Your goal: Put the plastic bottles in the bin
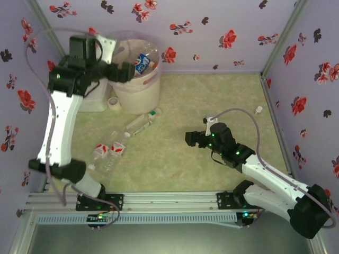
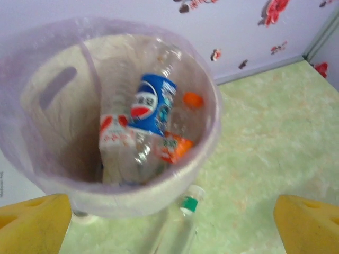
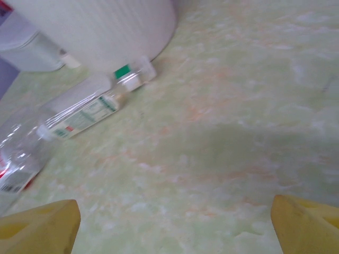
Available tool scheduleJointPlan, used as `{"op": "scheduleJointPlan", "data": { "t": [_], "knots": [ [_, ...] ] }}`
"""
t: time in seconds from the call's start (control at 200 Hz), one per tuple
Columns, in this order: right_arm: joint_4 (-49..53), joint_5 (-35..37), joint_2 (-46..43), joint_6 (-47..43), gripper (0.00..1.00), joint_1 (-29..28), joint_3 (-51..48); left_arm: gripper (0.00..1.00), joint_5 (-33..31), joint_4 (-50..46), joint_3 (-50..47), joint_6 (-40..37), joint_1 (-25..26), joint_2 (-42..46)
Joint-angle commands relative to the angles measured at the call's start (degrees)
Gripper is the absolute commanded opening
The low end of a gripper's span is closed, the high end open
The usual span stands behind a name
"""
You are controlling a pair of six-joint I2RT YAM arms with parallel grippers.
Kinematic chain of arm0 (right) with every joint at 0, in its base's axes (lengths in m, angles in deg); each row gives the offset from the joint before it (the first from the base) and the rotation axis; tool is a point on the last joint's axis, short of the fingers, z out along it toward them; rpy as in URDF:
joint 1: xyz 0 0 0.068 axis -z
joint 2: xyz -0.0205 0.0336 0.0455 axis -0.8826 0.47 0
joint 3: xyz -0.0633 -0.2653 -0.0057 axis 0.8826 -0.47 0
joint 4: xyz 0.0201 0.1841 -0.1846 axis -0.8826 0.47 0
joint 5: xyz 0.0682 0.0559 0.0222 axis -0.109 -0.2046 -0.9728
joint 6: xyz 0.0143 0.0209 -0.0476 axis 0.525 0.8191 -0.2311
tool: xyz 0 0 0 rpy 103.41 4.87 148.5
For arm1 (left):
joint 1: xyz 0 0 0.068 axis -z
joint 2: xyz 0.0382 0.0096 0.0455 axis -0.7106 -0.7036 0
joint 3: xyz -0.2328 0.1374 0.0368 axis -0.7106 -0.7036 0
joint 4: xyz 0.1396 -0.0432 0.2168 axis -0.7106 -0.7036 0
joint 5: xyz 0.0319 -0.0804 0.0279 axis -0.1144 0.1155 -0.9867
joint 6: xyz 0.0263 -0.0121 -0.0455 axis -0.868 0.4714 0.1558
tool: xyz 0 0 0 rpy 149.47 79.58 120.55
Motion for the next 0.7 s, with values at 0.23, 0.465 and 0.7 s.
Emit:
{"op": "scheduleJointPlan", "data": {
  "t": [0.23, 0.465, 0.7],
  "knots": [
    [2.28, 1.56, 0.44, 1.40, 0.95, 9.16, 4.03, 1.00, -6.51, 13.85, -44.89, 8.83, 3.95, 20.65],
    [3.26, -0.59, -0.89, 2.70, 0.95, 9.98, 3.59, 1.00, -12.44, 31.87, -60.67, 9.01, 5.19, 16.61],
    [7.05, 0.56, -4.86, 2.92, 0.95, 10.02, 3.02, 1.00, -12.20, 37.83, -60.03, 9.13, 5.16, 3.57]
  ]
}}
